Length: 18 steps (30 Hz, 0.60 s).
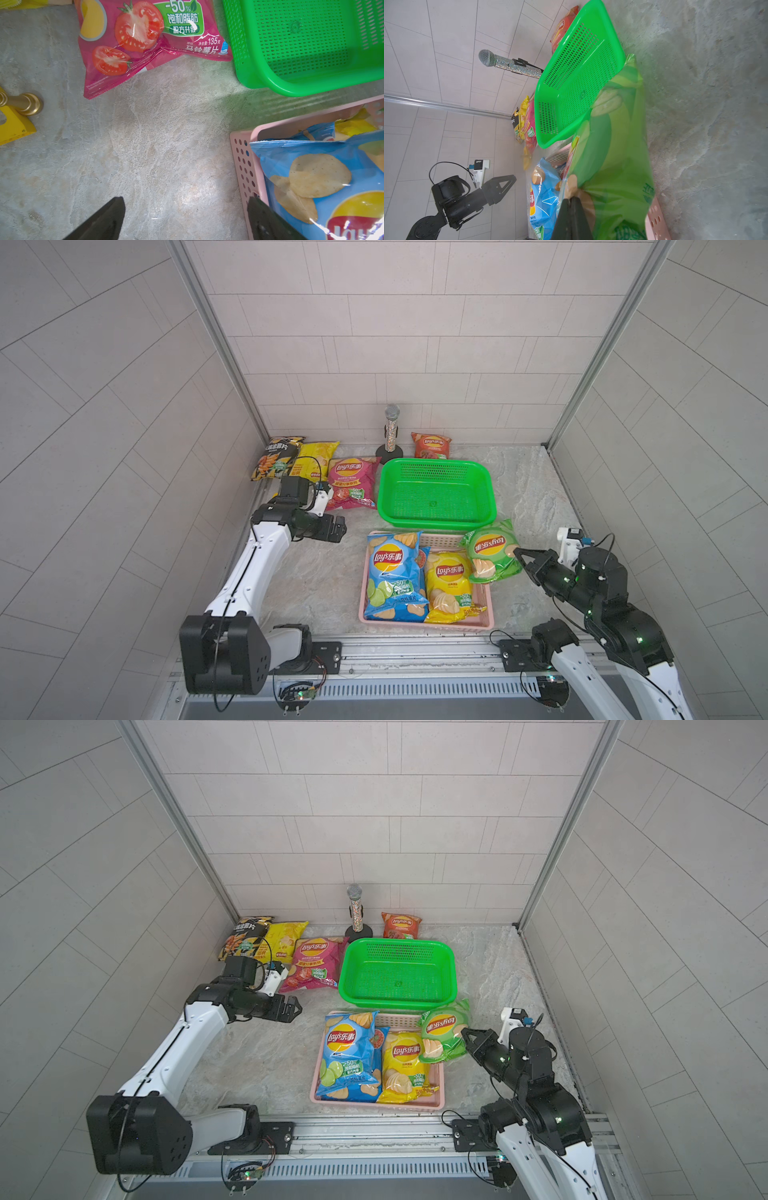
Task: Put the potato chips into the basket
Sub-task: Place the potato chip in the basket.
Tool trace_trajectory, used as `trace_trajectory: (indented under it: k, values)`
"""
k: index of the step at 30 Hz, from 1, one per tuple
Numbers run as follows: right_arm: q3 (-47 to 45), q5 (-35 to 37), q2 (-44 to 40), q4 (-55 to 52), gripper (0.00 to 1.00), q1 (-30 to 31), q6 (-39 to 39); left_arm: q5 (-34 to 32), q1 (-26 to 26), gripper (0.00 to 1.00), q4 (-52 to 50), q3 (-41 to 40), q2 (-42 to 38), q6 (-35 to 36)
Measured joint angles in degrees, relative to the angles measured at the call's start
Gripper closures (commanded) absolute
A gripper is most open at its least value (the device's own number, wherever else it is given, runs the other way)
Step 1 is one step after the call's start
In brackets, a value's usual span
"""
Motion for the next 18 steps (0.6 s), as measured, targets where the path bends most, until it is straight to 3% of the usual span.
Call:
trace_trajectory:
  k: [6, 14, 18]
  values:
    - [-1.57, 1.95, 2.84, 3.69, 1.00, 7.17, 1.09, 0.00, 0.00, 0.01, 0.02, 0.00, 0.42, -0.02]
    - [-3.10, 16.65, 9.16, 8.35, 1.00, 33.11, 2.58, -0.02, 0.00, 0.00, 0.02, 0.00, 0.63, 0.00]
    - [-3.10, 23.85, 12.59, 10.71, 1.00, 42.05, 3.10, -0.04, 0.00, 0.00, 0.02, 0.00, 0.63, 0.00]
